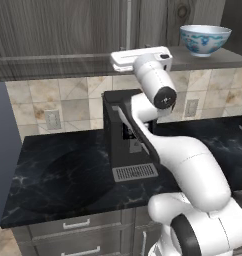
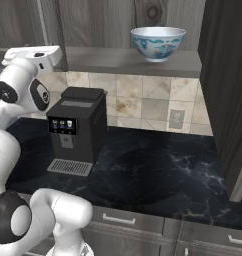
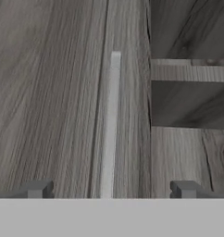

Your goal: Move the bowls from the cabinet to the plates on the dining table.

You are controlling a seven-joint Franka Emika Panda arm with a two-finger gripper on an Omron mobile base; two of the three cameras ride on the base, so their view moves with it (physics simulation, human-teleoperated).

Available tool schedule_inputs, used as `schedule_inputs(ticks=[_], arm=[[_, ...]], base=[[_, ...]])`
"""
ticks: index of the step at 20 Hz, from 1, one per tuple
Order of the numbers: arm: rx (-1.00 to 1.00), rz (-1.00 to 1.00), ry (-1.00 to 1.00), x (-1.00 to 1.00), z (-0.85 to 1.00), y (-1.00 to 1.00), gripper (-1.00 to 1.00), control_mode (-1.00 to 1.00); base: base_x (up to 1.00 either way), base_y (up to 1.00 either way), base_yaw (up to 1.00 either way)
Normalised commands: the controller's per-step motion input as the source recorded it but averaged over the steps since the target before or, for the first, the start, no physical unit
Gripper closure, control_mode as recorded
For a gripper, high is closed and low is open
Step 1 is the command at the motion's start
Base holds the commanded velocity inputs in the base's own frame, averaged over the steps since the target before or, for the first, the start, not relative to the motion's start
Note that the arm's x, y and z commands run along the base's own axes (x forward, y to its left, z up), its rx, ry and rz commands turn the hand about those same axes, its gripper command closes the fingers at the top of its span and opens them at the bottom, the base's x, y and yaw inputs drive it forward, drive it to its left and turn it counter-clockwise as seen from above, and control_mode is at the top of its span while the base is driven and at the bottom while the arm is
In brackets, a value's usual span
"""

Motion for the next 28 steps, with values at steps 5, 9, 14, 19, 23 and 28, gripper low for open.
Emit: schedule_inputs(ticks=[5,9,14,19,23,28], arm=[[0.0,-0.01,-0.04,0.25,0.0,0.08,-1.0,-1.0],[0.0,-0.01,-0.04,0.26,0.0,0.08,-1.0,-1.0],[0.0,-0.02,-0.04,0.27,0.0,0.08,-1.0,-1.0],[0.0,-0.02,-0.05,0.26,0.0,0.08,-1.0,-1.0],[0.0,-0.02,-0.05,0.26,0.0,0.09,-1.0,-1.0],[0.0,-0.02,-0.04,0.25,0.0,0.08,1.0,-1.0]], base=[[0.0,0.0,0.0],[0.0,0.0,0.0],[0.0,0.0,0.0],[0.0,0.0,0.0],[0.0,0.0,0.0],[0.0,0.0,0.0]])
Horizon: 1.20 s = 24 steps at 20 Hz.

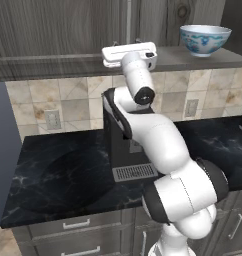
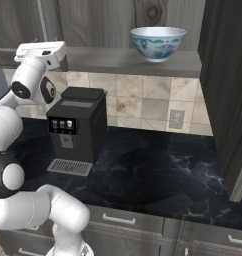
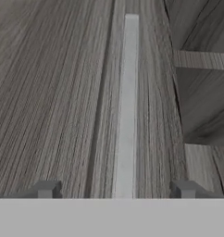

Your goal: Move the bowls from the cabinet to the plates on the dining table.

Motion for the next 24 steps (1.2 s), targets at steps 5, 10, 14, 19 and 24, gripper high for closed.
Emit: schedule_inputs(ticks=[5,10,14,19,24], arm=[[0.0,-0.01,-0.05,0.25,0.0,0.03,1.0,-1.0],[0.0,-0.01,-0.04,0.24,0.0,0.05,1.0,-1.0],[0.02,-0.01,0.0,0.22,-0.05,0.05,1.0,-1.0],[0.12,0.0,0.17,-0.02,-0.01,0.01,1.0,-1.0],[0.08,0.0,0.16,-0.37,0.0,0.28,1.0,-1.0]], base=[[0.0,0.0,0.0],[0.0,0.0,0.0],[0.0,0.0,0.0],[0.0,0.0,0.0],[0.0,0.0,0.0]])
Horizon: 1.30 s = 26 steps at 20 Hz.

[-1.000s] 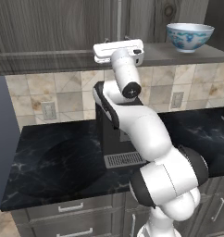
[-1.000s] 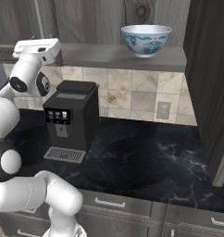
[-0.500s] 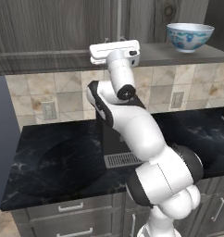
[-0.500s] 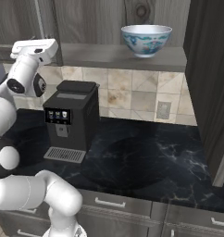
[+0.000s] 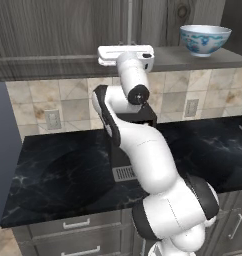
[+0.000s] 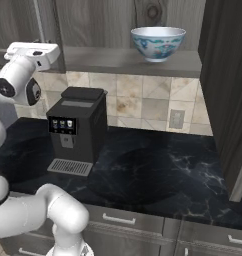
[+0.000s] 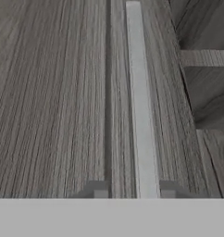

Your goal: Move the bowls from the cabinet to the plates on the dining table.

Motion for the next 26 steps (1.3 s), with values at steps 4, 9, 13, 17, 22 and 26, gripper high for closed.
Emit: schedule_inputs(ticks=[4,9,13,17,22,26], arm=[[0.11,0.0,0.18,-0.29,-0.07,0.26,1.0,-1.0],[0.05,0.0,0.14,-0.32,-0.18,0.48,1.0,-1.0],[0.0,0.0,0.07,-0.31,-0.18,0.61,1.0,-1.0],[0.0,0.0,0.01,-0.33,-0.25,0.62,1.0,-1.0],[0.0,0.0,0.02,-0.31,-0.18,0.62,1.0,-1.0],[0.0,0.0,0.1,-0.27,-0.04,0.62,1.0,-1.0]], base=[[0.0,0.0,0.0],[0.0,0.0,0.0],[0.0,0.0,0.0],[0.0,0.0,0.0],[0.0,0.0,0.0],[0.0,0.0,0.0]])
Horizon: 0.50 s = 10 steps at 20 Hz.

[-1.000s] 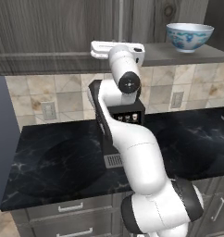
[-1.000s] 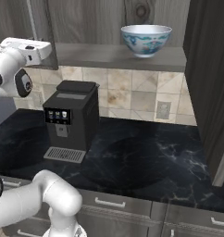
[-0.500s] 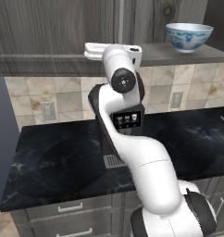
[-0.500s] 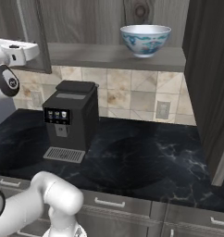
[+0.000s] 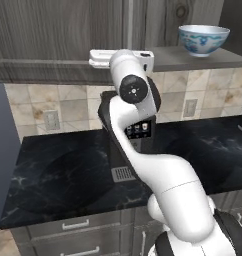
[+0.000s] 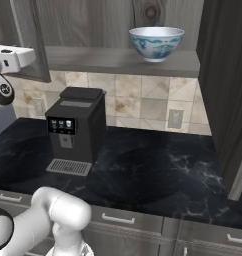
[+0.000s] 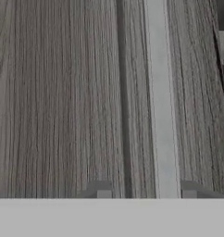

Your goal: Move the bowls from the cabinet to the plates on the dining table.

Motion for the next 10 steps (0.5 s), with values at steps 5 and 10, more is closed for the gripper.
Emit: schedule_inputs(ticks=[5,10], arm=[[0.0,0.0,0.14,-0.23,-0.01,0.6,1.0,-1.0],[0.0,0.0,0.06,-0.35,-0.08,0.58,1.0,-1.0]], base=[[0.0,0.0,0.0],[0.0,0.0,0.0]])
